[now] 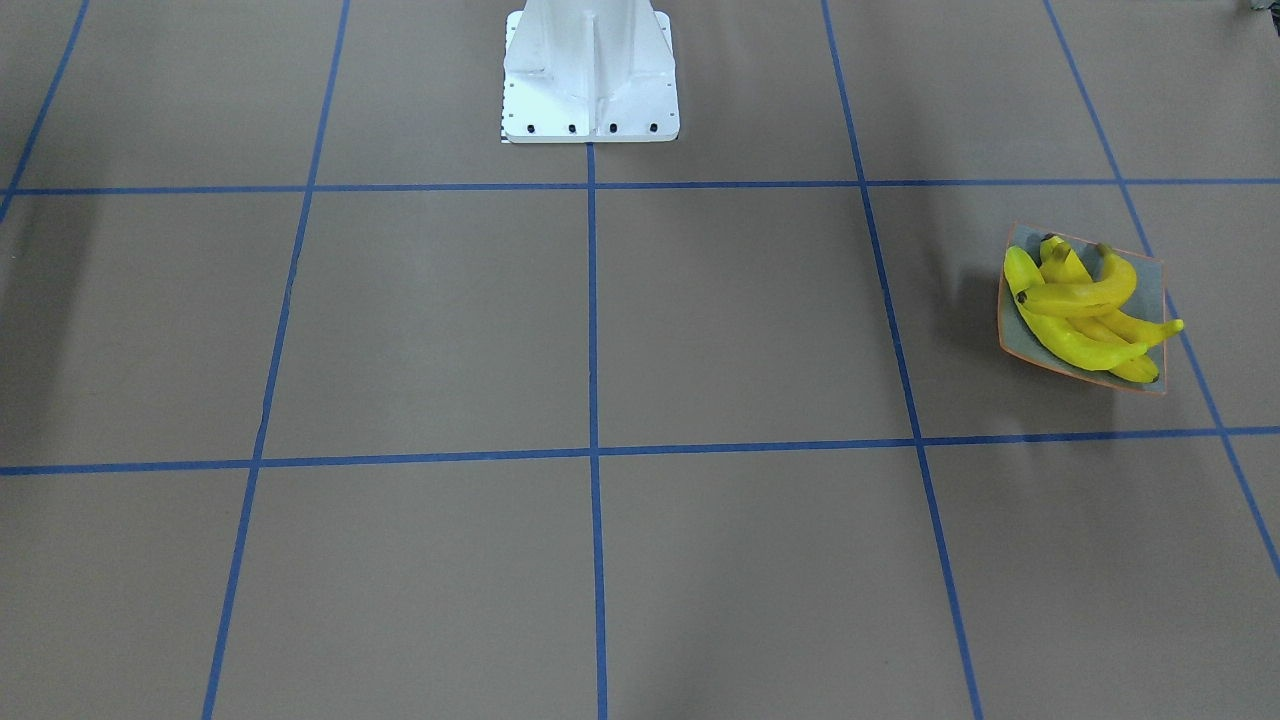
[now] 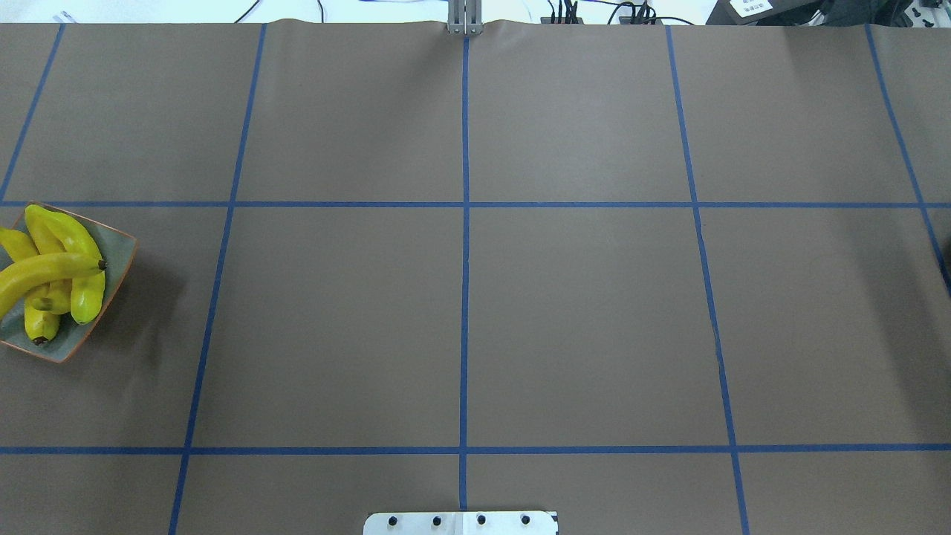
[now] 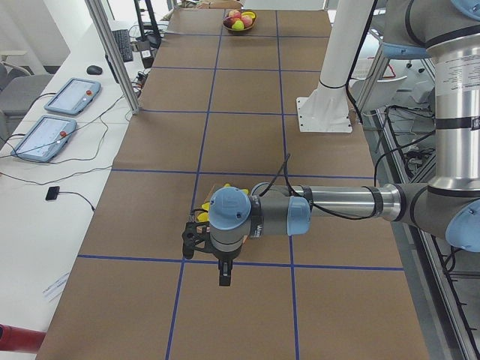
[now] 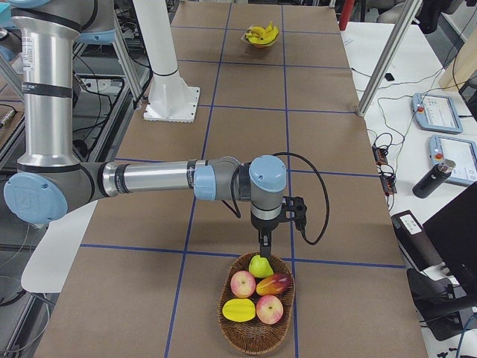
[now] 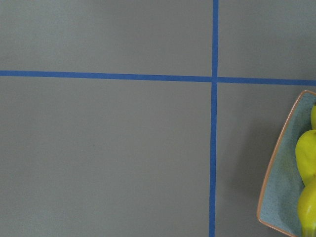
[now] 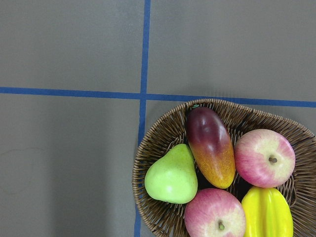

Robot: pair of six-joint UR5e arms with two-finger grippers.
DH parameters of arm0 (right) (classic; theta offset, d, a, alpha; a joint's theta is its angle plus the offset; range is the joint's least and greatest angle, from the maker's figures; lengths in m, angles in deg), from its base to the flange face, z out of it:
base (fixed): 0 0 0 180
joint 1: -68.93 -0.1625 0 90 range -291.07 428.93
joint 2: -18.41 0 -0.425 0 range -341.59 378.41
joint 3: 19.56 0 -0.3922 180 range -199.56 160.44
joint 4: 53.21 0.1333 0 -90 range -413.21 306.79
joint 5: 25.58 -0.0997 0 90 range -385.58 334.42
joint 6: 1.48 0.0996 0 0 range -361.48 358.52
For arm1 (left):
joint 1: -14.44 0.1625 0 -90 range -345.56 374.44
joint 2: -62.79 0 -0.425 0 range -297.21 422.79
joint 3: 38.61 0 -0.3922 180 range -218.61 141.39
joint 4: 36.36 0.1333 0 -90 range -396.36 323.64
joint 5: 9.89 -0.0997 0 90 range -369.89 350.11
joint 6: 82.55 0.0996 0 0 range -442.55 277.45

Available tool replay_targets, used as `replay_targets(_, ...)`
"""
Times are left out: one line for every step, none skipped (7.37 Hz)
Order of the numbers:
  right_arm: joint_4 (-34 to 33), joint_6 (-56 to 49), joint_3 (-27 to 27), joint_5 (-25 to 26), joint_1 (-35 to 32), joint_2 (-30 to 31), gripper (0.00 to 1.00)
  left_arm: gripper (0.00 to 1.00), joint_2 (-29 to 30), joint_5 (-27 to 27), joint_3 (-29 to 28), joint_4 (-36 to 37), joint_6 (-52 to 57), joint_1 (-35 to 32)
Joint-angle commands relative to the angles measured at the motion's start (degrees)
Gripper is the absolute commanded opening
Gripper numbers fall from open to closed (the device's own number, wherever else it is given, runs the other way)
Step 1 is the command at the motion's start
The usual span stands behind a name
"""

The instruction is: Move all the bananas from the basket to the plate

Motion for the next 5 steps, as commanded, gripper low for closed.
replay_targets(0.03,0.01,0.00,-0.79,0.00,0.00,1.00,1.00,-0.80,-0.05,0.02,-0.03,0.07,-0.01)
replay_targets(0.03,-0.07,0.00,-1.23,0.00,0.00,1.00,1.00,-0.97,-0.05,0.28,-0.03,-0.02,-0.01)
replay_targets(0.03,-0.07,0.00,-1.41,0.00,0.00,1.00,1.00,-0.98,-0.05,0.46,-0.03,-0.02,-0.01)
replay_targets(0.03,-0.07,0.00,-1.32,0.00,0.00,1.00,1.00,-0.98,-0.14,0.72,-0.03,0.07,-0.01)
replay_targets(0.03,-0.07,0.00,-1.41,-0.08,0.00,1.00,1.00,-0.98,-0.14,0.81,-0.03,-0.02,-0.01)
